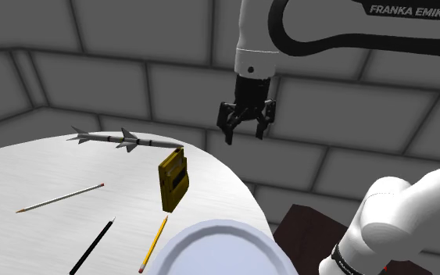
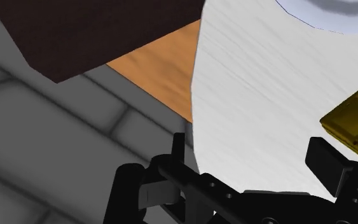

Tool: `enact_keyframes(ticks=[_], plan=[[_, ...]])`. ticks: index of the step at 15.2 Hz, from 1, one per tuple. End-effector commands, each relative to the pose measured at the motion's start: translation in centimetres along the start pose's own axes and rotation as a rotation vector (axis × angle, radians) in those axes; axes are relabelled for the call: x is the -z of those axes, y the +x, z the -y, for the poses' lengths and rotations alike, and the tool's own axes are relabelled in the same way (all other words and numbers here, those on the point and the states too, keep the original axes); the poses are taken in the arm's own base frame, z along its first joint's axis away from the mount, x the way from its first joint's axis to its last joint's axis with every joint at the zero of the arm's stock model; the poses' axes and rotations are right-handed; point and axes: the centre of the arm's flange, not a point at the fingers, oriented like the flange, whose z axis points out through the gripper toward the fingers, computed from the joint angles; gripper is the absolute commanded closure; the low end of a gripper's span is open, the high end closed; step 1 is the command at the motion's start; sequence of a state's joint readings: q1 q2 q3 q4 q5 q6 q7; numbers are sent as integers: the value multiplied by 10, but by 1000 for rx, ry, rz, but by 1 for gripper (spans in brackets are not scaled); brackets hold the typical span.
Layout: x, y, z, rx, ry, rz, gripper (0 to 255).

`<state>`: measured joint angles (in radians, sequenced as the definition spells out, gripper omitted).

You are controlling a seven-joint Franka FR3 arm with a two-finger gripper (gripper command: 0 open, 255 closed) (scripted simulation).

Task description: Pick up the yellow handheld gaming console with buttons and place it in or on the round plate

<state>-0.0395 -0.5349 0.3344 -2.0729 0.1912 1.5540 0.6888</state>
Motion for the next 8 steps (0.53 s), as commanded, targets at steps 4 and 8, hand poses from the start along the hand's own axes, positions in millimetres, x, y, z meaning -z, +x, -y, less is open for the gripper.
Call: enact_keyframes(ticks=[4, 8], plan=[[-1, 16, 68, -166, -13, 5, 0], [-2, 35, 119, -294, -23, 9, 0]])
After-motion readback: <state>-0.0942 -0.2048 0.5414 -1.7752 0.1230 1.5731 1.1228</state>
